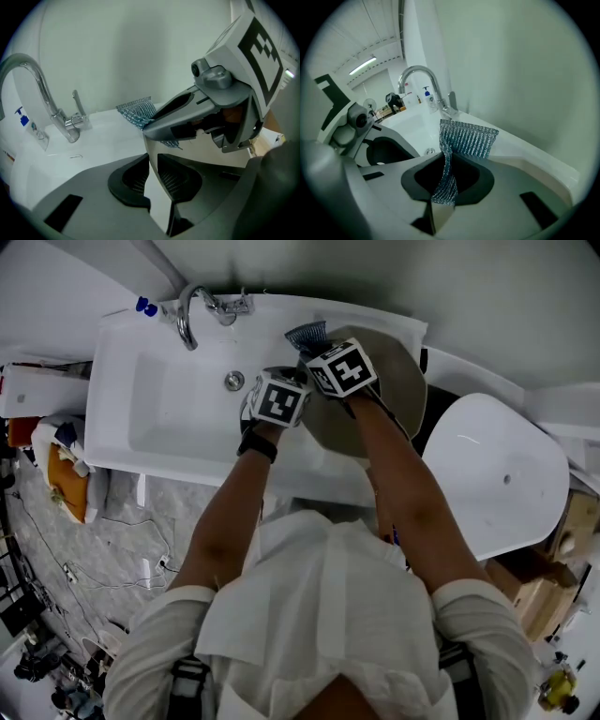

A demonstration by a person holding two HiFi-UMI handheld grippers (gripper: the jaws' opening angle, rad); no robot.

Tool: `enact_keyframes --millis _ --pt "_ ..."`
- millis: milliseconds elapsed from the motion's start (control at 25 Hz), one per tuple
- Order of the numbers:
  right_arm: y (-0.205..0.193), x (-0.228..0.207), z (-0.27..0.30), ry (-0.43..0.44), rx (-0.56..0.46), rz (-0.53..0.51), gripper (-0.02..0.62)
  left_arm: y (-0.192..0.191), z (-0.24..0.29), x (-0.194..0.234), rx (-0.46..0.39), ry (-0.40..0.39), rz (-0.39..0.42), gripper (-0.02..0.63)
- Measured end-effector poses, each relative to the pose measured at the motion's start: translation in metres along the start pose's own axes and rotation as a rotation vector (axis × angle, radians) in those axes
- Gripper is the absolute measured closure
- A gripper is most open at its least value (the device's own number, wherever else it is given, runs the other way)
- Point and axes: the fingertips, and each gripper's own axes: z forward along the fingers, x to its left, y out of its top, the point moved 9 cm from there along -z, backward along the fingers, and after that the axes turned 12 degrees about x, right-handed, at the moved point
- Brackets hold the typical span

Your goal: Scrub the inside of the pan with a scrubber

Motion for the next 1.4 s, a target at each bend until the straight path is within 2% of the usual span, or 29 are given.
enact_keyframes --millis 80,160,240,360,520,640,720,920,1160,1320,1400 --pt "-0.003 -0.017 -0.004 -0.073 -0.024 0.085 0.549 -0.002 0.0 0.0 0.005 -0.01 -0.009 0.545" --pt "-0.011 -0.046 -0.015 -0.17 -0.048 0.222 0.551 -0.001 -0.001 -0.001 -0.009 -0.012 -0.003 0.543" --pt "-0.019 -0.074 -0.027 -0.218 -0.072 0.339 0.549 0.0 -0.002 -0.002 -0.016 -0.006 0.006 0.543" --pt "-0.033 -0.094 -0.041 -0.252 -0.089 0.446 0.551 0.0 -0.002 -0.003 -0.011 0.008 0.02 0.54" --pt "-0.065 -0.109 -0.065 -0.38 -0.112 0.581 0.551 -0.001 -0.002 -0.002 0.005 0.005 0.019 0.54" --pt "-0.092 -0.116 -0.084 -0.379 -0.145 0.698 0.551 -0.002 -0.003 -0.001 0.009 0.001 0.014 0.538" --pt "-0.105 -0.114 -0.092 -0.366 -0.15 0.723 0.551 -0.001 -0.004 0.0 0.002 -0.001 0.007 0.538" --pt "-0.116 -0.096 -0.126 -0.302 -0.113 0.577 0.551 0.001 -0.006 -0.002 -0.019 -0.009 0.001 0.537" --pt "-0.129 -0.071 -0.17 -0.372 -0.012 0.338 0.551 0.0 -0.008 -0.003 -0.023 -0.006 -0.005 0.535" --pt "-0.137 -0.048 -0.186 -0.468 0.121 0.156 0.551 0.0 -0.008 -0.004 -0.021 -0.01 -0.01 0.537" --pt "-0.145 -0.039 -0.191 -0.473 0.161 0.11 0.551 -0.001 -0.007 -0.003 -0.021 -0.011 -0.011 0.537"
